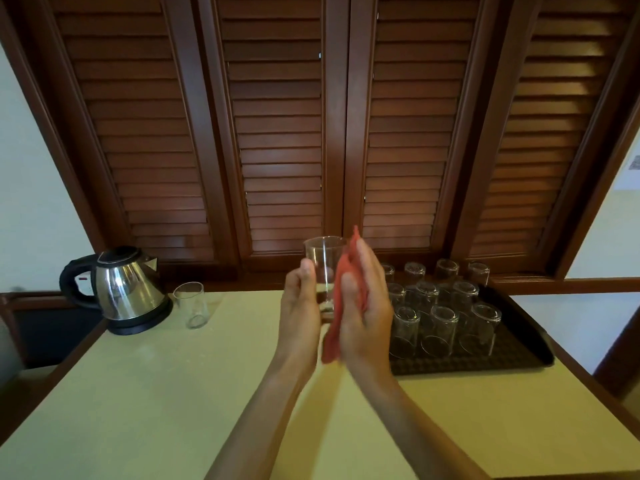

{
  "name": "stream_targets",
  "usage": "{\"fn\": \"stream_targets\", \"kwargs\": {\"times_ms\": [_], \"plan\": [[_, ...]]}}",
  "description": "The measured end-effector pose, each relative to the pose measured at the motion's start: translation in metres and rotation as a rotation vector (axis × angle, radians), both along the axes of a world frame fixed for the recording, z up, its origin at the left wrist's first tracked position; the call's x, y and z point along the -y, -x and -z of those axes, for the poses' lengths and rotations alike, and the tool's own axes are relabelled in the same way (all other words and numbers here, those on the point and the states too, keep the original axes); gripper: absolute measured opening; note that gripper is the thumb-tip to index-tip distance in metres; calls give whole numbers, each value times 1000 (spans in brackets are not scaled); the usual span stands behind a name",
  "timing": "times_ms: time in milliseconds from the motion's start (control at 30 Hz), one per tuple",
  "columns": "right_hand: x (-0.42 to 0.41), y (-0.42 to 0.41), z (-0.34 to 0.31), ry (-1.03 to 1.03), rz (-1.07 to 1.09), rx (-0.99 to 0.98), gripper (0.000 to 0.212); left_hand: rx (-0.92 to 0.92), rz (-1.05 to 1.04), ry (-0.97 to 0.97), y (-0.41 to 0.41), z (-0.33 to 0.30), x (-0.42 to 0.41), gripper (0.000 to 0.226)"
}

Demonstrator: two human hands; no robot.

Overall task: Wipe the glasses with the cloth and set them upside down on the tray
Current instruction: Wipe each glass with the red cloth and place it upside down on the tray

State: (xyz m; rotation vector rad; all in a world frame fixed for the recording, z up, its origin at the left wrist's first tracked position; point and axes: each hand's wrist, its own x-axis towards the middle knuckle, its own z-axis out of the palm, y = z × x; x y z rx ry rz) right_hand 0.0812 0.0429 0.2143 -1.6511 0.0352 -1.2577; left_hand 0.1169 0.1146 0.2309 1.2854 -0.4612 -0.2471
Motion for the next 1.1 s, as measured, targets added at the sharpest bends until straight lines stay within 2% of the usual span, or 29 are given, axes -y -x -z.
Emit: {"fn": "stream_targets", "kwargs": {"times_ms": [33,67,167,200,233,333,367,433,500,533,600,667,767,833,867,967,1000,1100], "plan": [[5,-2,-8,-56,-26,-25,44,31,19,-17,5,4,1,54],[8,-2,-14,-29,-29,-33,44,39,47,-14,8,5,1,53],[-3,5,0,225,-9,-12,45,-16,108,65,-4,-4,-2,53],[-7,9,9,235,-43,-18,47,-30,92,90,-9,-8,-3,56],[-7,11,16,166,-80,-36,48,-21,63,92,-12,-9,-5,59],[7,1,13,-235,-206,-77,44,79,16,-32,-9,-1,-2,60],[13,-1,8,-247,-186,-59,45,105,12,-79,-8,3,-1,58],[7,-1,3,-111,-77,-43,50,118,-12,-110,-10,5,1,60],[-6,1,14,32,-46,-50,55,99,-30,-54,-14,4,1,60],[-11,2,21,40,-66,-52,56,109,-43,-32,-15,3,0,54],[-4,-2,19,-109,-106,-60,51,163,-33,-51,-11,4,-1,47],[7,-8,6,-221,-110,-65,45,171,0,-98,-2,10,0,52],[-2,-5,1,-1,24,-41,47,107,24,-76,-7,6,0,65],[-13,0,15,115,-5,-36,50,66,14,-27,-16,-1,-3,69],[-13,1,20,99,-31,-47,50,47,-1,-6,-18,-1,-4,70],[1,-8,5,-211,-124,-81,40,36,-14,-56,-15,6,-2,63],[4,-9,-2,-203,-93,-78,41,29,-1,-80,-13,9,0,60],[-8,-6,4,31,1,-68,53,-30,24,-79,-18,6,1,63]]}}
